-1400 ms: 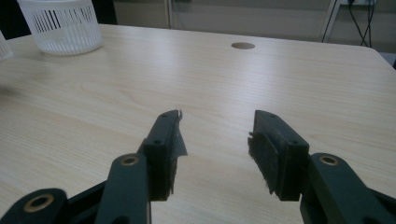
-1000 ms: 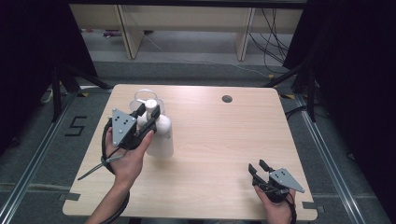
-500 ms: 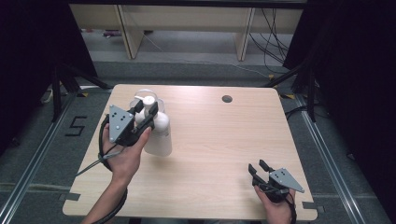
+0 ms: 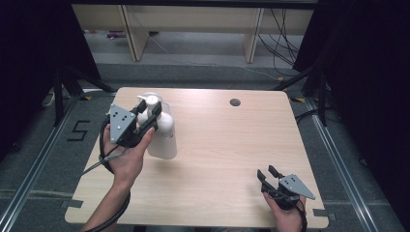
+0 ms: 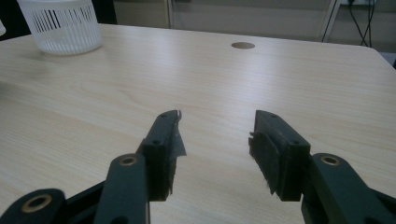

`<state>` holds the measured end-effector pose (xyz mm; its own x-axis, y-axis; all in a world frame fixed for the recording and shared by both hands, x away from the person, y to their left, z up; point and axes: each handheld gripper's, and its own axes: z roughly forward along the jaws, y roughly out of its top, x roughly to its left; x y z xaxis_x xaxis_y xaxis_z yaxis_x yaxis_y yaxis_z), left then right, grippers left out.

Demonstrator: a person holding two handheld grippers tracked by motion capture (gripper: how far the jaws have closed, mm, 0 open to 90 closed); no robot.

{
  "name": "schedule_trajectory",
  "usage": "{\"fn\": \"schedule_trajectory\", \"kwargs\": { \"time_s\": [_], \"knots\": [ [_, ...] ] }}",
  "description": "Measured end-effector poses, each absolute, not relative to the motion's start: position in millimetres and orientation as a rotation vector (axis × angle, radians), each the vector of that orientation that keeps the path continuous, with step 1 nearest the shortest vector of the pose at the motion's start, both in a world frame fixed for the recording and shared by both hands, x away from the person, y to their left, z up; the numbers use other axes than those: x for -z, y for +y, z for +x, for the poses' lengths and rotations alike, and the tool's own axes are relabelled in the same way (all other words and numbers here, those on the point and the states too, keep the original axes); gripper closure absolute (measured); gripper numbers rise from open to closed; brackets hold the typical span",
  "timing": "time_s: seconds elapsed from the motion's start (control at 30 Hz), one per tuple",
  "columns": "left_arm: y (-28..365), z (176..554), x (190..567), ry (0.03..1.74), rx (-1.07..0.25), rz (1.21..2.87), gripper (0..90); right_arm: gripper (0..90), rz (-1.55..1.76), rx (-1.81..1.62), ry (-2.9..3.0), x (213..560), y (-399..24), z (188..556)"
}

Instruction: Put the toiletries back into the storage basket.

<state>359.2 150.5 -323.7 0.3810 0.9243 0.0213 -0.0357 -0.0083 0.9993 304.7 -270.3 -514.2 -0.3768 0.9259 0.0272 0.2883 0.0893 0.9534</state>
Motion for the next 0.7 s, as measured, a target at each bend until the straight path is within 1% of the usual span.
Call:
{"fn": "schedule_trajectory", "kwargs": {
  "time_s": [0.43, 0.6, 0.7],
  "knots": [
    [154.2, 363.8, 316.1, 0.89, -0.953, 1.344, 59.5, 51.7, 1.223, -1.339, 1.735, 515.2, -268.0, 304.9],
    [155.1, 365.2, 313.4, 0.889, -0.959, 1.343, 59.5, 51.7, 1.175, -1.302, 1.733, 514.7, -271.1, 306.2],
    [155.7, 365.9, 312.0, 0.891, -0.958, 1.338, 59.5, 51.7, 1.222, -1.341, 1.736, 515.2, -268.0, 304.9]
  ]
}}
